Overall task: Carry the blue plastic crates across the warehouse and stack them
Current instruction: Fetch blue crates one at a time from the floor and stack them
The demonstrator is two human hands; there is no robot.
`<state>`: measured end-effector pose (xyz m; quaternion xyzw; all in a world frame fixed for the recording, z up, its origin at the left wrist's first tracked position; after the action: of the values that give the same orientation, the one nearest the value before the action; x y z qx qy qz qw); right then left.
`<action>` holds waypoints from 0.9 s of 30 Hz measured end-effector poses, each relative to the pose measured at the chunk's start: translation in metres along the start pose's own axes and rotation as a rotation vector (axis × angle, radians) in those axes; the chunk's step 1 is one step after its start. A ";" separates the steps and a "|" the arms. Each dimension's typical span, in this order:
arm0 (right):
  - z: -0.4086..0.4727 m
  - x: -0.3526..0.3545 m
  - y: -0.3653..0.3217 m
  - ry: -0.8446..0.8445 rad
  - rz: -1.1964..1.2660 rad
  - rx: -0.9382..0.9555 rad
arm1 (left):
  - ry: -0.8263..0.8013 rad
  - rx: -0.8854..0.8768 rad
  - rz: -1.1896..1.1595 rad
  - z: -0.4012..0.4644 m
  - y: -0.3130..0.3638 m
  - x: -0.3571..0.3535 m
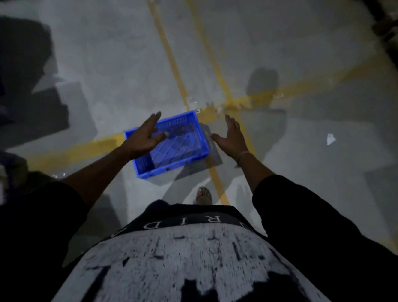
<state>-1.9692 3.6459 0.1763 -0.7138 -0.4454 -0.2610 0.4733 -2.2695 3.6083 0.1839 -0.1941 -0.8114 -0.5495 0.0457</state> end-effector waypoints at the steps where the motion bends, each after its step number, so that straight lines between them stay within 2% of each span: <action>1: -0.010 0.000 0.005 0.020 0.032 -0.039 | -0.053 -0.015 0.031 0.003 0.004 0.001; 7: -0.093 -0.008 0.035 0.194 0.204 -0.298 | -0.313 -0.121 0.193 0.016 0.037 -0.009; 11: -0.160 -0.019 0.062 0.305 0.253 -0.443 | -0.481 -0.206 0.233 0.013 0.053 -0.040; 19: -0.321 -0.044 0.117 0.536 0.382 -0.774 | -0.782 -0.269 0.287 -0.035 0.078 -0.160; 27: -0.494 -0.083 0.174 0.734 0.557 -1.014 | -1.061 -0.387 0.418 -0.119 0.093 -0.302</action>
<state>-1.8299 3.1382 0.2385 -0.8005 0.1212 -0.5309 0.2502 -1.9738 3.4500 0.2251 -0.6021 -0.5533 -0.4946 -0.2946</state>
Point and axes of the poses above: each hand's wrist, its own z-axis towards the middle knuckle, its own x-axis out of the back of the hand, y = z × x, the point moved 3 cm from there along z, towards the middle knuckle, and after that the axes turned 14 degrees about -z, right-handed, at the moved point
